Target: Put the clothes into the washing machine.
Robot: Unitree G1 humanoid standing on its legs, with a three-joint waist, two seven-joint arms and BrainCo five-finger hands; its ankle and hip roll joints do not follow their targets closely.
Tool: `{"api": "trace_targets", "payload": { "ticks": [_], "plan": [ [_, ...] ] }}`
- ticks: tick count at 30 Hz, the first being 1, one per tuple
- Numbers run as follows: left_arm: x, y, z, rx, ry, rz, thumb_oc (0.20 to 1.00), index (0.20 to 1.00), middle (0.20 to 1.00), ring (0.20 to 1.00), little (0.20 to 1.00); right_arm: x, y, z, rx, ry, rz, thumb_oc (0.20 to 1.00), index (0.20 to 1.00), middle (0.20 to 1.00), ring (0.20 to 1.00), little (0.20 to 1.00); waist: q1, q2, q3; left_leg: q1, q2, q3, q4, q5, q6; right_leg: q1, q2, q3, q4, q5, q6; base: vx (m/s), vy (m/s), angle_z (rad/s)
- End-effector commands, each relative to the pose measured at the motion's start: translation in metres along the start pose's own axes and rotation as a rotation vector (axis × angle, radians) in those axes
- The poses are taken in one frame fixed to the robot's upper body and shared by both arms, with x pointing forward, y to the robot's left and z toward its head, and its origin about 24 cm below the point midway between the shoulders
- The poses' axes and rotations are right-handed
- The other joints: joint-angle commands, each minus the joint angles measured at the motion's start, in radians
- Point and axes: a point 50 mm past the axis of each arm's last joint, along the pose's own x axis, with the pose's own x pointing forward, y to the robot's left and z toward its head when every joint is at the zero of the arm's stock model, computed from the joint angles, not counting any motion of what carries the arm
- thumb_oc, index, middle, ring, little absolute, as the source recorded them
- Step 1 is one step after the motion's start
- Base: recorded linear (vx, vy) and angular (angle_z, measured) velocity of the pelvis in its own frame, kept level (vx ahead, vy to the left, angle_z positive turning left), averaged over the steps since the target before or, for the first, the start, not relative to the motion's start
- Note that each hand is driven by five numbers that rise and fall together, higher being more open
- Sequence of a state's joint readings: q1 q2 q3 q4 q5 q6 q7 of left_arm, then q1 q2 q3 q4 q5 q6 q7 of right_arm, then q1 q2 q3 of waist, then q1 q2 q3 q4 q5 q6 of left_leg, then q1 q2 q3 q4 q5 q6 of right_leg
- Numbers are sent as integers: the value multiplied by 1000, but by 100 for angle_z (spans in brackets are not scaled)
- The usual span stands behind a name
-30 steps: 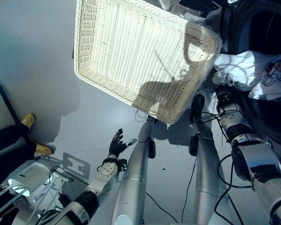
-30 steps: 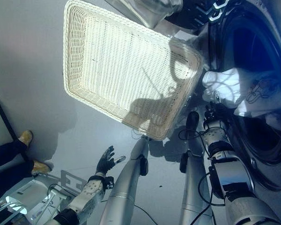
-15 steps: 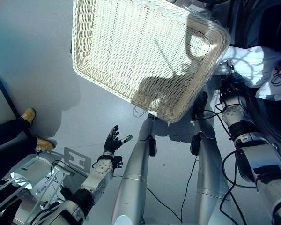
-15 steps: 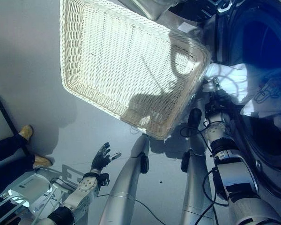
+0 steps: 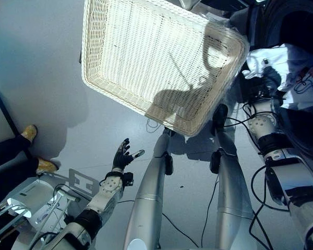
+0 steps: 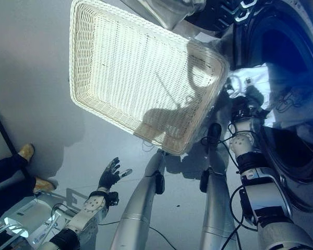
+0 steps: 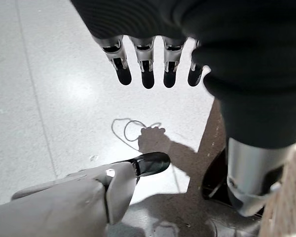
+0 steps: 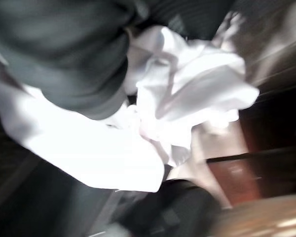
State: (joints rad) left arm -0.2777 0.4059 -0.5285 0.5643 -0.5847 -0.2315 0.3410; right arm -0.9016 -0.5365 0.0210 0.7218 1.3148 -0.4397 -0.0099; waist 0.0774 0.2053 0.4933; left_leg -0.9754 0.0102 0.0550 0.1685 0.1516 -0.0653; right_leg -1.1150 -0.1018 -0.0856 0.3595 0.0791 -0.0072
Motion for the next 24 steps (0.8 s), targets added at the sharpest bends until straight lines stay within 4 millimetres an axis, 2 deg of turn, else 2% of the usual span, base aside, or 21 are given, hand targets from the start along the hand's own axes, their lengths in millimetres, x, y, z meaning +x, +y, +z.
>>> {"api": "trace_targets", "payload": {
  "ticks": [1,2,4,5,6,10,12,13,14,15,16,17,19,20,21,22,23,24],
  "plan": [
    [-17,8,-20,-45,42,21,1000,1000,1000,1000,1000,6,2,54,54,-238,-41,200,200,200,200,200,-48,76,27,53,-46,56,-24,1,13,72,74,-13,29,-59,60,-25,46,-8],
    [-17,8,-20,-44,41,21,1000,1000,1000,1000,1000,5,0,56,65,-248,-56,200,200,200,200,200,-49,74,27,56,-46,58,-25,1,14,75,74,-12,26,-58,61,-30,44,-13],
    [-18,13,-23,-40,46,36,1000,1000,1000,1000,1000,3,-13,71,132,-326,-150,200,200,200,200,200,-60,58,27,79,-45,63,-31,-5,17,103,74,-13,3,-45,64,-18,8,-16],
    [-18,13,-23,-39,46,35,1000,1000,1000,1000,1000,2,-13,71,131,-327,-152,200,200,200,200,200,-59,57,27,81,-45,63,-32,-4,17,106,75,-13,0,-45,64,-21,-4,-14],
    [-19,17,-24,-35,52,48,1000,1000,1000,1000,1000,-1,-23,87,163,-412,-222,200,200,200,200,200,-67,43,27,103,-45,64,-39,-9,19,132,75,-14,-20,-34,66,-18,-9,-12],
    [-18,26,-25,-19,66,63,1000,1000,1000,1000,1000,-3,-37,124,160,-573,-411,200,200,200,200,200,-77,19,27,143,-47,63,-51,-15,21,178,78,-19,-55,-15,71,-14,-17,-6],
    [-20,33,-28,-11,78,73,1000,1000,1000,1000,1000,-11,-50,160,267,-772,-611,200,200,200,200,200,-78,6,27,165,-47,57,-58,-19,21,206,78,-27,-70,-10,73,0,-18,-4],
    [-20,33,-28,-11,78,71,1000,1000,1000,1000,1000,-11,-49,160,265,-776,-614,200,200,200,200,200,-77,7,27,166,-46,56,-59,-19,21,208,78,-27,-72,-10,73,0,0,0],
    [-20,39,-27,-3,86,80,1000,1000,1000,1000,1000,-21,-65,176,334,-865,-707,200,200,200,200,200,-81,-3,27,176,-44,52,-62,-21,20,222,77,-32,-73,-9,74,21,-50,1],
    [-20,42,-25,8,90,79,1000,1000,1000,1000,1000,-31,-84,186,363,-913,-812,410,410,410,410,410,-79,-8,27,184,-46,46,-62,-20,19,232,77,-36,-71,-9,75,23,-64,3],
    [-19,44,-23,15,91,75,1000,1000,1000,1000,1000,-33,-90,189,397,-917,-855,671,671,671,671,671,-76,-8,27,186,-48,44,-60,-19,21,235,76,-38,-69,-8,74,16,-52,5],
    [-18,45,-21,19,93,75,1000,1000,1000,1000,1000,-33,-94,191,419,-903,-877,1000,1000,1000,1000,1000,-75,-8,27,187,-49,42,-59,-19,21,236,76,-39,-66,-9,74,7,-33,7],
    [-15,51,-16,27,97,76,1000,1000,1000,1000,1000,-30,-118,186,490,-710,-973,1000,1000,1000,1000,1000,-72,-9,27,186,-50,35,-55,-17,22,238,73,-43,-58,-12,73,6,-45,10],
    [-14,53,-14,29,98,76,1000,1000,1000,1000,1000,-28,-123,182,486,-635,-978,1000,1000,1000,1000,1000,-71,-10,27,185,-51,33,-54,-17,23,238,73,-43,-57,-12,72,5,-63,9],
    [-13,55,-11,36,99,77,1000,1000,1000,1000,1000,-24,-131,169,467,-465,-952,1000,1000,1000,1000,1000,-67,-12,27,183,-53,27,-53,-14,26,238,73,-44,-56,-10,70,1,-54,9],
    [-12,57,-10,39,101,76,1000,1000,1000,1000,1000,-21,-133,163,450,-373,-933,1000,1000,1000,1000,1000,-65,-13,27,184,-55,24,-54,-12,27,240,73,-45,-57,-9,69,-8,-70,10],
    [-11,59,-7,47,98,75,1000,1000,1000,1000,1000,-14,-131,140,391,-156,-849,1000,1000,1000,1000,1000,-60,-15,27,183,-55,21,-58,-9,30,242,72,-48,-62,-5,69,-15,-53,17],
    [-11,61,-6,51,96,75,1000,1000,1000,1000,1000,-12,-128,131,373,-83,-812,1000,1000,1000,1000,1000,-58,-17,27,183,-55,21,-60,-7,31,243,71,-50,-65,-4,68,-38,-95,18]
  ]
}}
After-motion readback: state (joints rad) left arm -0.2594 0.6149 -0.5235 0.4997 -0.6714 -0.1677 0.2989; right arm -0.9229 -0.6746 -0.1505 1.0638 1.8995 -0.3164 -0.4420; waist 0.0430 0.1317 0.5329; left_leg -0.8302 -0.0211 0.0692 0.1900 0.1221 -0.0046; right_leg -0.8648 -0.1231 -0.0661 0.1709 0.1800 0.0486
